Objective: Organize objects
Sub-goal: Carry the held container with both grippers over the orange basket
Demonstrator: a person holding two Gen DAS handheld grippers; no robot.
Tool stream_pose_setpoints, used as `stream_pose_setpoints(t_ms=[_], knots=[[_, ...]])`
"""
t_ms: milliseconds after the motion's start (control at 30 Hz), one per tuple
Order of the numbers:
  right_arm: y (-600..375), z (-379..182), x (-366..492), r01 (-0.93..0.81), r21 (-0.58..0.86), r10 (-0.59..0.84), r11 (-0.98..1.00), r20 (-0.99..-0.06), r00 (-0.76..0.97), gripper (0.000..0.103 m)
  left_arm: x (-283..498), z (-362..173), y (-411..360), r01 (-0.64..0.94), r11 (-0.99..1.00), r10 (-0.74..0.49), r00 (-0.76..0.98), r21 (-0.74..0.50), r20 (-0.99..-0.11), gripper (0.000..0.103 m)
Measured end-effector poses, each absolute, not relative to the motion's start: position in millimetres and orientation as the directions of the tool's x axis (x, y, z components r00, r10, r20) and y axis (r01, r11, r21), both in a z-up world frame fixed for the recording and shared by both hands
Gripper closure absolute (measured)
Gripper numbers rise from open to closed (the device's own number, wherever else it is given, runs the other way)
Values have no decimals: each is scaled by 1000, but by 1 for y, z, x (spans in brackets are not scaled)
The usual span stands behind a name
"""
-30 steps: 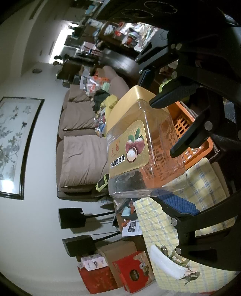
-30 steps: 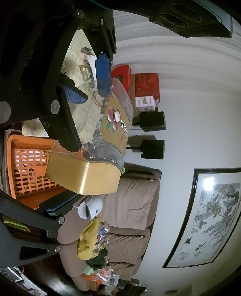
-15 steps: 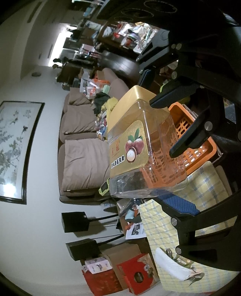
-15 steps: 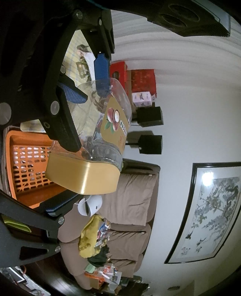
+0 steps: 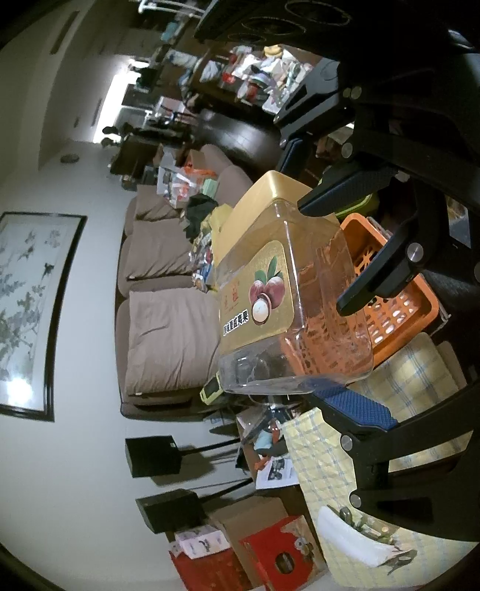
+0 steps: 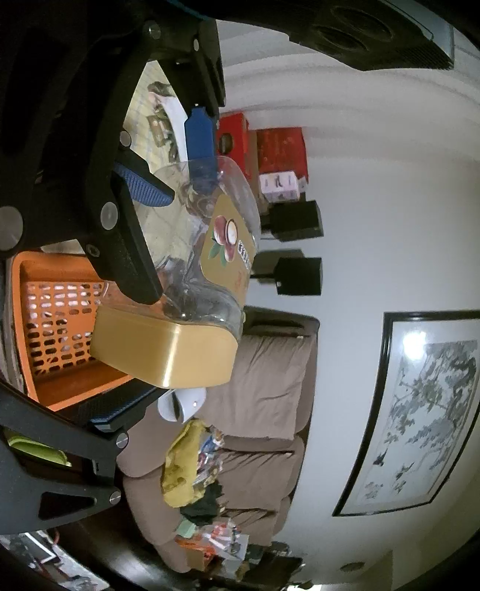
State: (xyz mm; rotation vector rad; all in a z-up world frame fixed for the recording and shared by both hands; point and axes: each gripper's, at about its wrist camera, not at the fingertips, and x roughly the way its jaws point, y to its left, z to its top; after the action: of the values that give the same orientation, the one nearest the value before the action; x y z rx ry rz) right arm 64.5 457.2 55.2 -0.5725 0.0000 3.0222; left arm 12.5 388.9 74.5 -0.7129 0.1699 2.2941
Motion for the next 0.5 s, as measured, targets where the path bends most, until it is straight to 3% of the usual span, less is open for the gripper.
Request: stream_pose_setpoints(t_ms=[500], knots=[[479, 59, 68, -130, 27, 111, -991, -363, -925, 10, 13, 78, 411, -701, -709, 621, -570, -76, -539, 16]])
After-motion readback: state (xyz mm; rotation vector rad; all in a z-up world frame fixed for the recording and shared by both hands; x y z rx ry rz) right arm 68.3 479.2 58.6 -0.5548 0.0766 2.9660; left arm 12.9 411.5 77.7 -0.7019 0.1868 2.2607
